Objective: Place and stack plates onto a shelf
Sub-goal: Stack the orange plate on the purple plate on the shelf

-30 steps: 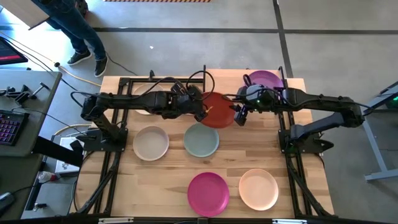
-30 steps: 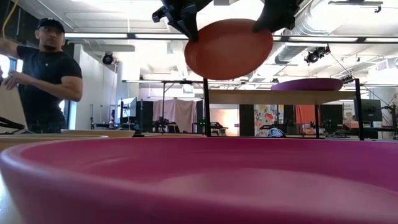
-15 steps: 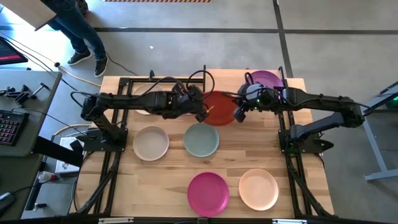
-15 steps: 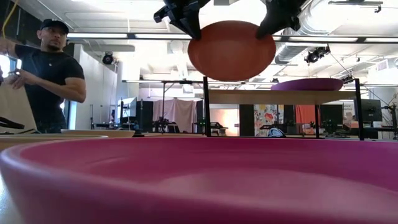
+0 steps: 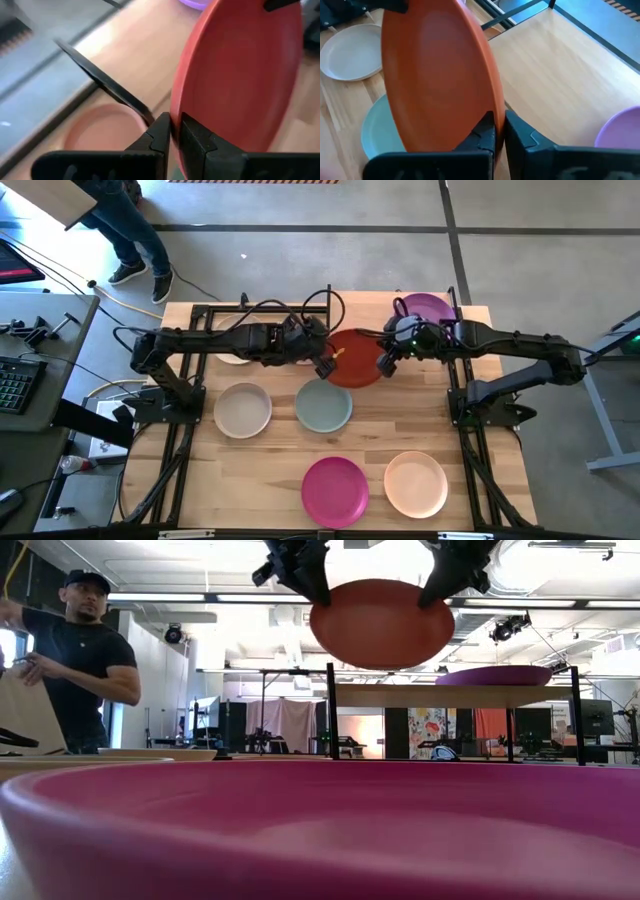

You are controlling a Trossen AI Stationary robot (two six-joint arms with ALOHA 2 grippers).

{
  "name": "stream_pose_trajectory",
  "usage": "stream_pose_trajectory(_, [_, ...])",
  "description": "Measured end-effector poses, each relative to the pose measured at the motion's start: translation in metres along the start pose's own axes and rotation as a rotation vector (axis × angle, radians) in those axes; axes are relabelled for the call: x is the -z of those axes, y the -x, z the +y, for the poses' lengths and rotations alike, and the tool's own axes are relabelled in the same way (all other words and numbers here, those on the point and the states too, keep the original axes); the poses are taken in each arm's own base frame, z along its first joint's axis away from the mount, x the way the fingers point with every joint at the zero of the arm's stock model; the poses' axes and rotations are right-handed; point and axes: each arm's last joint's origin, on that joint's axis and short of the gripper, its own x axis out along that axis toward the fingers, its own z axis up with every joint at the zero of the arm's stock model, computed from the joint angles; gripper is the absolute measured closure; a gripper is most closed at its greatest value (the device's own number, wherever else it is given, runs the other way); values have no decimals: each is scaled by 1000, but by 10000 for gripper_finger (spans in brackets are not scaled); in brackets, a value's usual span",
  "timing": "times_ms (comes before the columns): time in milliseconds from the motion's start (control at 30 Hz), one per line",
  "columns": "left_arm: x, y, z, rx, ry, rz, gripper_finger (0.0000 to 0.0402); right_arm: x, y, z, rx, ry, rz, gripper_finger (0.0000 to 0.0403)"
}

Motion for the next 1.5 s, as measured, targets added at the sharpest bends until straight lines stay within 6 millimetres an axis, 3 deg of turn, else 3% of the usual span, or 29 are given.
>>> stream_pose_trajectory(367, [-11, -7, 5, 226, 90, 19, 314, 2, 1, 0, -4, 2, 17, 401])
stream_pose_trajectory(833, [-21, 22, 18, 263, 101, -51, 302, 5, 27, -12, 4, -20, -29, 402])
stream_pose_trajectory(1133, [-29, 50, 29, 291, 81, -139, 302, 13, 52, -36, 79, -91, -54, 403])
stream_pose_trajectory(1500, [-23, 80, 34, 314, -12, -141, 302, 18, 77, -77, 208, -176, -111, 403])
